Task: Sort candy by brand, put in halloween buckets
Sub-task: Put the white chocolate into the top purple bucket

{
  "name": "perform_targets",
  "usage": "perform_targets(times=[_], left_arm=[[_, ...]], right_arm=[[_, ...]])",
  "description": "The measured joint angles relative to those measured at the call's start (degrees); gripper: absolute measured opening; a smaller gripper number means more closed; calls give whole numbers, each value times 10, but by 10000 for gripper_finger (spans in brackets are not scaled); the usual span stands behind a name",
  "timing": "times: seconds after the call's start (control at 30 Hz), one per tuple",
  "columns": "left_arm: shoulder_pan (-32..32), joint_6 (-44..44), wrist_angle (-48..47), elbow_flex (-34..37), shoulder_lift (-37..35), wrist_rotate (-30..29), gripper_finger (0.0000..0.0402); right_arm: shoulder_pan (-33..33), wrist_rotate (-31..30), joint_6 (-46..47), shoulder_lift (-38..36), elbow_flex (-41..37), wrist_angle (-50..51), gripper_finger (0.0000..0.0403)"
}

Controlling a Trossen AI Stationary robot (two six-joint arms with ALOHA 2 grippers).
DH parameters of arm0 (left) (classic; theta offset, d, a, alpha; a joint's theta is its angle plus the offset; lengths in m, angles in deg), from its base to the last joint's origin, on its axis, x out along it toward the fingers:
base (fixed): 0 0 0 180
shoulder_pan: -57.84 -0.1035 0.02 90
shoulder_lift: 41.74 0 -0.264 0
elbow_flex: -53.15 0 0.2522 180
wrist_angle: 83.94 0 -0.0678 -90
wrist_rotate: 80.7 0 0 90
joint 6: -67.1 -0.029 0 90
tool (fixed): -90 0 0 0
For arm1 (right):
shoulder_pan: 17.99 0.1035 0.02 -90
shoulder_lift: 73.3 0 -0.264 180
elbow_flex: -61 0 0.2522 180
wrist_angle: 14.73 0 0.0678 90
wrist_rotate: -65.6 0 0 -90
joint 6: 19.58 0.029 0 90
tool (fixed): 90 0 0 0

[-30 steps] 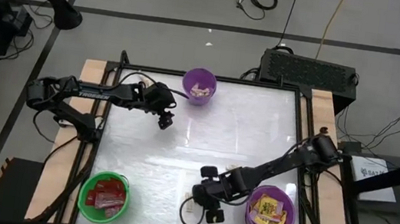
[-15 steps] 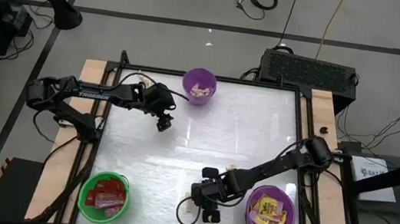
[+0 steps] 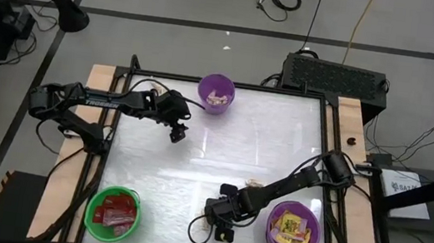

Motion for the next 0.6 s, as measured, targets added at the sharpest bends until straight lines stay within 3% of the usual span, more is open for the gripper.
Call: perform_targets(times=[0.17,0.3,0.47,0.6], left_arm=[[0,0,-1,0,0,0,251],[0,-2,-6,0,0,0,251],[0,-26,-11,0,0,0,251],[0,-27,-11,0,0,0,251]], right_arm=[[-1,-1,-7,0,0,0,120],[-3,-4,-8,-1,4,3,79],[-19,-1,-8,-1,43,31,17],[-39,0,-38,-1,96,86,8]])
